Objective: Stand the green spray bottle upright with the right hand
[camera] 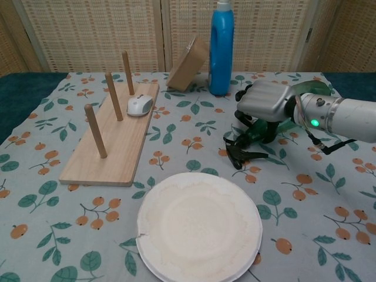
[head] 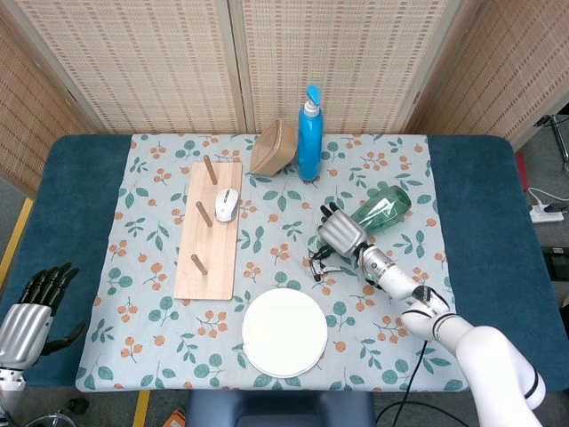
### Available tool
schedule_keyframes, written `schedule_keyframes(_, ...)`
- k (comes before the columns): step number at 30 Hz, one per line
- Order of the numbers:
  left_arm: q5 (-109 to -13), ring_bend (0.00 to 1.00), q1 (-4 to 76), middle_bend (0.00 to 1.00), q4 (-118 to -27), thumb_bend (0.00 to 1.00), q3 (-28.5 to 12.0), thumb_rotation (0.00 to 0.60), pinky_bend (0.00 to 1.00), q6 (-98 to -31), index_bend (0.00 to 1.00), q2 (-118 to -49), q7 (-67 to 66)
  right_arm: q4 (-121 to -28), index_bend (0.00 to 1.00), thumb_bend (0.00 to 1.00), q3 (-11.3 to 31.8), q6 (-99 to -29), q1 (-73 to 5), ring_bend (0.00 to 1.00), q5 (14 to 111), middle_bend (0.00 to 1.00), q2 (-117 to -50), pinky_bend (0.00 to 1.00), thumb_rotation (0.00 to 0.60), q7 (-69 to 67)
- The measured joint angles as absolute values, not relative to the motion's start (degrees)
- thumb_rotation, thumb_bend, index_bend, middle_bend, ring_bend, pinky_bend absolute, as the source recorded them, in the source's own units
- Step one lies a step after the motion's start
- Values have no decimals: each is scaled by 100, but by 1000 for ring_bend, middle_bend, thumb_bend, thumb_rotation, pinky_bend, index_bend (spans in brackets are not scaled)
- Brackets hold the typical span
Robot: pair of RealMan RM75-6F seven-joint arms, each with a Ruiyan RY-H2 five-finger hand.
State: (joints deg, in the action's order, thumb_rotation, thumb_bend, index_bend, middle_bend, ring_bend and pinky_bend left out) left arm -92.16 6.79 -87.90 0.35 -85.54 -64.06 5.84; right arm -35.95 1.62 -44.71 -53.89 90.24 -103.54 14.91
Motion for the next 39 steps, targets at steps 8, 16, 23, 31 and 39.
schedule_keyframes(8, -9223, 0, 669, 0, -8775, 246, 49, 600, 0, -8570, 0, -6396, 642, -3391, 685, 0, 106, -4806, -5372, 240, 9121, 523, -10494, 234, 600, 1461)
schedule_keyframes(16, -9225, 0, 683, 0, -8764, 246, 64, 600, 0, -8539, 0, -6379, 689, -3311, 708, 0, 119, -4989, -5346, 253, 9124, 539, -10537, 234, 600, 1265)
schedule_keyframes(23, -9218, 0, 731, 0, -8804, 246, 85, 600, 0, -8417, 0, -6374, 665, -3783, 745, 0, 520, -5348, -5271, 265, 8798, 566, -10361, 235, 600, 875)
schedule_keyframes(31, -9248, 0, 750, 0, -8826, 246, 114, 600, 0, -8398, 0, -6367, 664, -4698, 754, 0, 978, -5688, -5131, 268, 8389, 573, -9861, 235, 600, 858)
schedule_keyframes(39, -9317, 0, 776, 0, -8873, 246, 150, 600, 0, -8373, 0, -6361, 613, -5835, 756, 0, 1506, -6207, -4925, 273, 7969, 575, -9425, 235, 600, 566)
